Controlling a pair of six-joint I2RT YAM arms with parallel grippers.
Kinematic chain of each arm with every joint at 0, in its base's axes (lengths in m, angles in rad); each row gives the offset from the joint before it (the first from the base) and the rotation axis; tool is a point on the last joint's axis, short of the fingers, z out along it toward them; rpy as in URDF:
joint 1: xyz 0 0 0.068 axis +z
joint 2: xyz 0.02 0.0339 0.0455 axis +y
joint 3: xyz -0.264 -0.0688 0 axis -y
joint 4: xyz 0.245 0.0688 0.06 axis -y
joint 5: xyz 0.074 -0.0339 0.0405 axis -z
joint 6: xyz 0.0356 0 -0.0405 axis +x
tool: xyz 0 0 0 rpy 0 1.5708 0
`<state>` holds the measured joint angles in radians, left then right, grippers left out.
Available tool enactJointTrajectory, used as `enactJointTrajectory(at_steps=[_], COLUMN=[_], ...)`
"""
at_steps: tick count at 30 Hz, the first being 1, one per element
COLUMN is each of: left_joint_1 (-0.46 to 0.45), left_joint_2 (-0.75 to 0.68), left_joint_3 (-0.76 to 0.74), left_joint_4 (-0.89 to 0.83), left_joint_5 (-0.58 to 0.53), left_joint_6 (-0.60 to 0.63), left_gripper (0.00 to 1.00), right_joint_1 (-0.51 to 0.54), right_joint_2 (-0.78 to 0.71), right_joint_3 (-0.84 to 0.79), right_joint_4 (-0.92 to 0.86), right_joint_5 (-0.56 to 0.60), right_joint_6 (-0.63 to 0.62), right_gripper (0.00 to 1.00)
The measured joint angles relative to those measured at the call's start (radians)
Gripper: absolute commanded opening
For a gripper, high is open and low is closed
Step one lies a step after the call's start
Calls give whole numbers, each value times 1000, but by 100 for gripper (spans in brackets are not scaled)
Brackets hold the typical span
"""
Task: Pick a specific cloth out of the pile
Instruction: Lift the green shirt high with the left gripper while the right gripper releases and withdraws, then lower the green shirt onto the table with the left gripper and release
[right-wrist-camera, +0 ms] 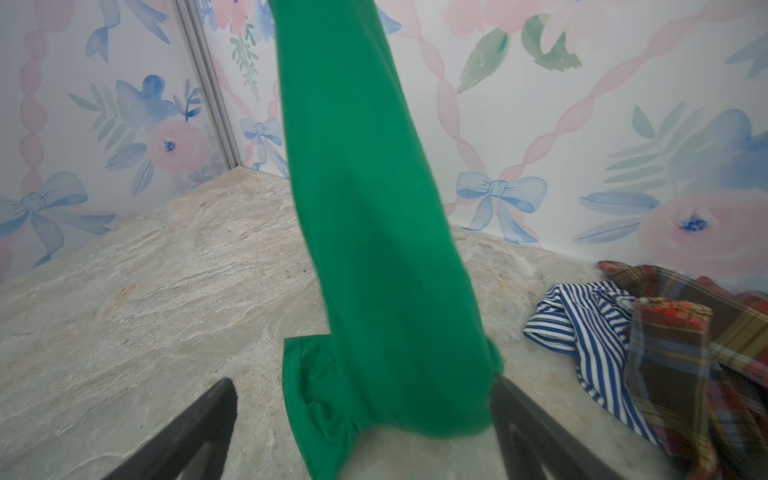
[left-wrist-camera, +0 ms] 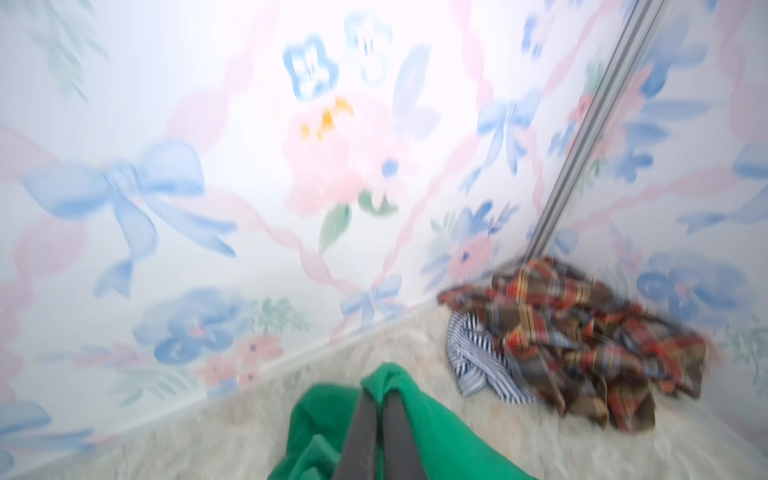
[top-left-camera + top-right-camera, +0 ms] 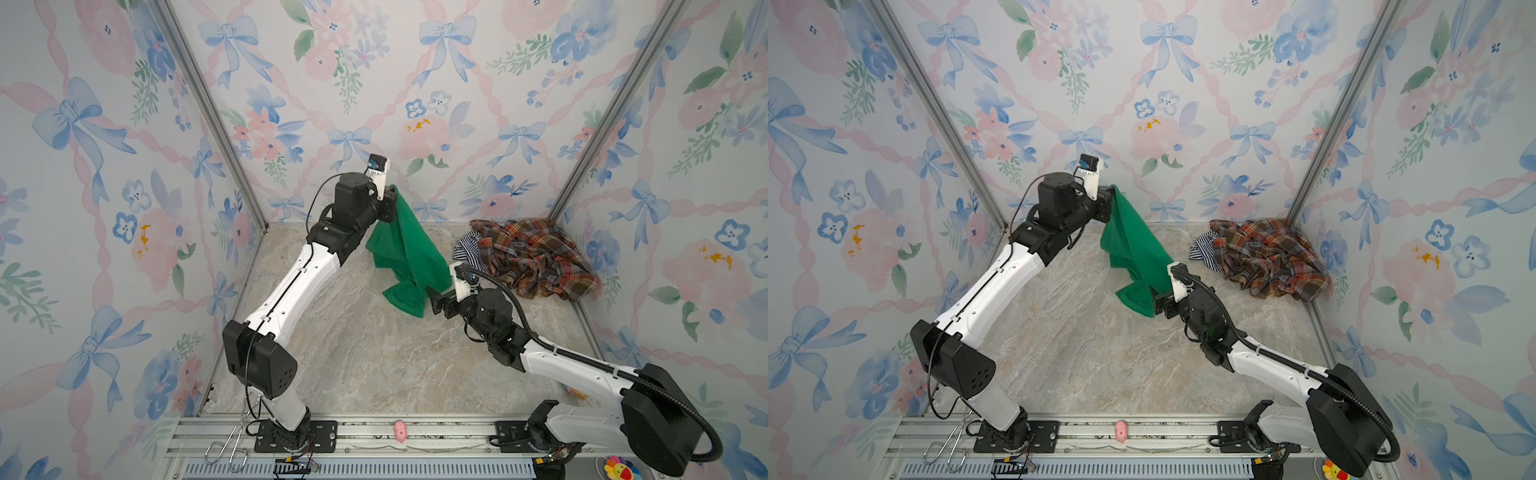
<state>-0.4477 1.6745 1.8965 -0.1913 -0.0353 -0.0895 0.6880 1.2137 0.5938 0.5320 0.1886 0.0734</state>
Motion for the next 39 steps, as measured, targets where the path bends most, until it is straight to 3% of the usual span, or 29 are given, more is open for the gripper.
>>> enactJointTrajectory(at_steps=[7, 14, 22, 31, 36, 39], left_joint_1=[63, 127, 167, 116, 130, 193], left_joint_2=[27, -2, -110, -169, -298, -373], left_joint_3=[336, 376, 151, -279, -521, -646], left_joint_4=[7, 4, 18, 8, 3, 11], left_joint_5=[-165, -230, -162, 6, -114, -192], left_joint_6=[1, 19, 15, -69, -71, -69], left_gripper=[0, 0, 0, 0, 0, 0], right_joint_1=[0, 0, 0, 0, 0, 0], right_joint_2=[-91, -100, -103, -103, -101, -96], right_joint_3=[-22, -28, -34, -35, -35, -35], right_joint_4=[-6, -6, -5, -5, -6, -5], right_joint_5=[3, -5, -17, -16, -16, -16], right_joint_6=[32, 32, 32, 31, 32, 32], right_gripper=[97, 97, 97, 97, 97, 97])
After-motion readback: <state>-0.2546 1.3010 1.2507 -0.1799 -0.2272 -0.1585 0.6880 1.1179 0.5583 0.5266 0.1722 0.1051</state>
